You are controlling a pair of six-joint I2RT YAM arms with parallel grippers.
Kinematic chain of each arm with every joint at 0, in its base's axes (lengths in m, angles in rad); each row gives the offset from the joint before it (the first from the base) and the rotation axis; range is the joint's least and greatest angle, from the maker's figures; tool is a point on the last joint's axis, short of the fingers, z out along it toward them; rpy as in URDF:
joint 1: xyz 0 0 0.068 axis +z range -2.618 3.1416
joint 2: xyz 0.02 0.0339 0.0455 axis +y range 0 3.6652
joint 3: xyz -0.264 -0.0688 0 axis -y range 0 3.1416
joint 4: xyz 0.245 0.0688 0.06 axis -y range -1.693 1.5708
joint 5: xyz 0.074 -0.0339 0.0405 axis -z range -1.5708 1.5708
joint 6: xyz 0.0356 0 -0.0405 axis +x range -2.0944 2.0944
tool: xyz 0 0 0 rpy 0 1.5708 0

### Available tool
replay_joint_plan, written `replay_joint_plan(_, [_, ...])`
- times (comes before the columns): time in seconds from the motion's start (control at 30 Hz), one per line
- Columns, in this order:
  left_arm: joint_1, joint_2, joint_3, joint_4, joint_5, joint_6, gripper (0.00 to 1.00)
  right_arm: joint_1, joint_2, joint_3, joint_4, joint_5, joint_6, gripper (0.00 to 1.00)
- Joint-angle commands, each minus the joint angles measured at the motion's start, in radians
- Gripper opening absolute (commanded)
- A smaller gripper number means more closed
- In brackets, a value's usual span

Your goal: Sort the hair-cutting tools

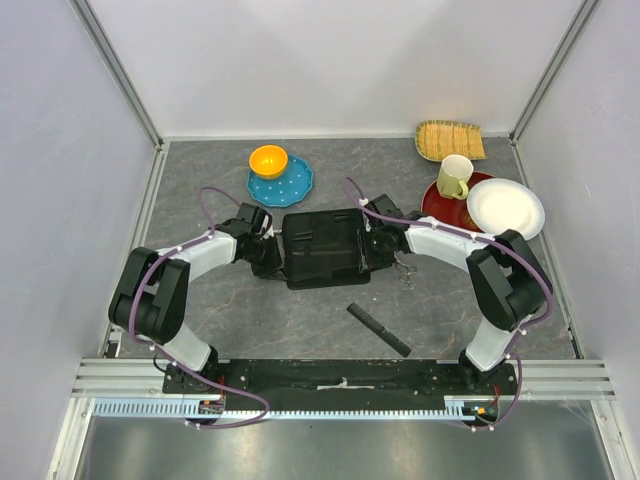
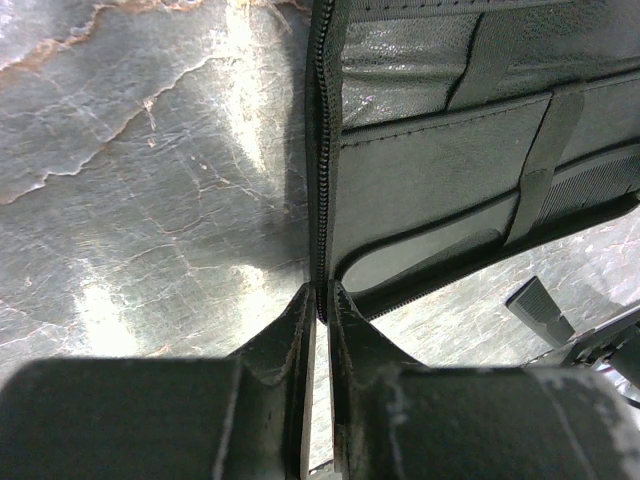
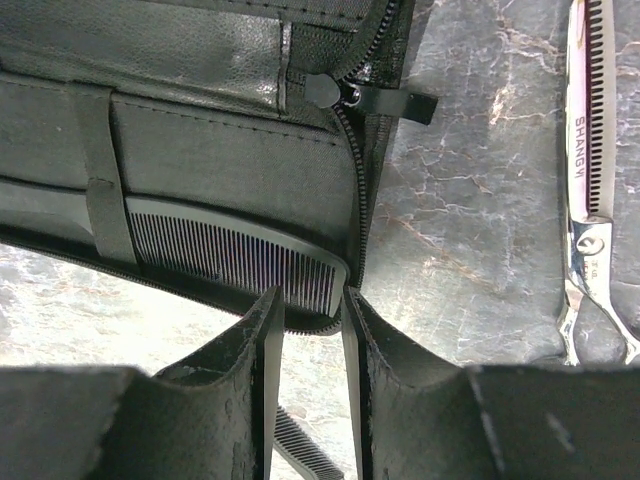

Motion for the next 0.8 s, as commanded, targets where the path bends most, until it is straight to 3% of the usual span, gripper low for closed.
replay_joint_plan(0.0, [-0.004,-0.019,-0.001,0.011,0.020,-0.016,0.14,0.001,0.025,0.031,0.028,-0.004,-0.006,0.37])
replay_joint_plan(0.4, [-0.004,-0.014,-0.004,0.024,0.029,-0.019,0.15,0.013,0.039,0.012,0.080,-0.056,0.006,0.32])
replay_joint_plan(0.53, [-0.004,-0.028,0.001,0.009,0.005,-0.019,0.18,0.012,0.018,0.020,0.046,-0.006,0.014,0.33])
replay_joint_plan(0.77, [-0.002,-0.111,0.053,-0.046,-0.083,0.014,0.34,0.013,-0.117,0.068,-0.062,0.081,-0.061,0.60])
